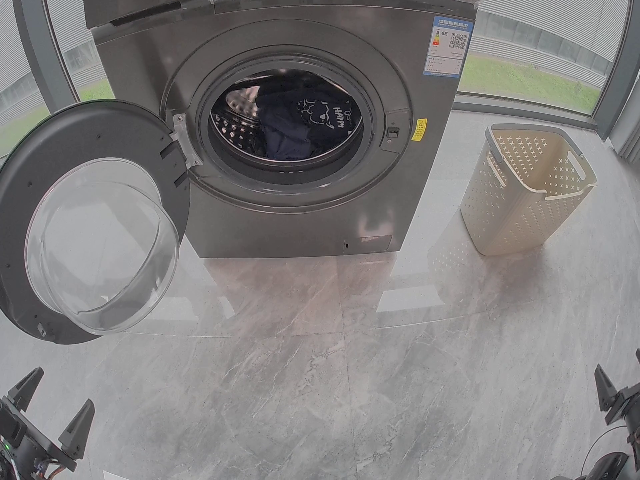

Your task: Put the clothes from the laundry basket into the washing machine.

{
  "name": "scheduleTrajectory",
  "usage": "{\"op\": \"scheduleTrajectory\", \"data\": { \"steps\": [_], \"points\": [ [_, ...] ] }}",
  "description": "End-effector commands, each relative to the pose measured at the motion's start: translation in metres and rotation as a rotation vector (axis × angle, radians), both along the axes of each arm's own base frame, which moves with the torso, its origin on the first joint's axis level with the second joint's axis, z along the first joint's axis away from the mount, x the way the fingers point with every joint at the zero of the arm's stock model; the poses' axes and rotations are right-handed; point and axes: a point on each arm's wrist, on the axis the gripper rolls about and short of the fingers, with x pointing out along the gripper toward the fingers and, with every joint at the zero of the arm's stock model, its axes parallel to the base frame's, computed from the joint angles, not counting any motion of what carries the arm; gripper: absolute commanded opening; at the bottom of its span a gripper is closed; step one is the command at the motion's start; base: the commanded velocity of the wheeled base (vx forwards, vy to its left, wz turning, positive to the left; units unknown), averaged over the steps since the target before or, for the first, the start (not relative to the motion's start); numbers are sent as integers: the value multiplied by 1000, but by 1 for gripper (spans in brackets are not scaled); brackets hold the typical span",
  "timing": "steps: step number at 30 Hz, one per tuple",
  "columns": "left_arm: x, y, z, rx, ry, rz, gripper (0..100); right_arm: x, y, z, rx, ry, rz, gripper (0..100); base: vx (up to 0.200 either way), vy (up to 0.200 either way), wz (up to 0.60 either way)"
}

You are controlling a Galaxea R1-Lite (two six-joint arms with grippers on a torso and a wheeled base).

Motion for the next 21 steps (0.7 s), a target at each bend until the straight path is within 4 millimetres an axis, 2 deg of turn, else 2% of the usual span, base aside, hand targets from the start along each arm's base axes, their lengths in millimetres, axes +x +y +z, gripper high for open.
{"op": "scheduleTrajectory", "data": {
  "steps": [1,3,6,10,12,16,21],
  "points": [
    [-24,4,-16,-32,-98,47,100,-35,-10,-26,17,-59,-16,100,0,0,0],
    [-26,4,-18,-33,-104,72,100,-42,-9,-26,-5,-80,-14,100,0,0,0],
    [-29,4,-25,-29,-73,95,100,-42,-8,-26,58,-89,-14,100,0,0,0],
    [-29,3,-29,-48,-34,93,100,-41,-4,-27,215,-88,160,100,0,0,0],
    [-29,3,-29,-34,-36,101,100,-41,-2,-27,196,-79,225,100,0,0,0],
    [-31,1,-29,-28,-63,175,100,-44,3,-30,137,-97,69,100,0,0,0],
    [-34,0,-30,-45,-90,183,100,-46,3,-33,145,-136,137,100,0,0,0]
  ]
}}
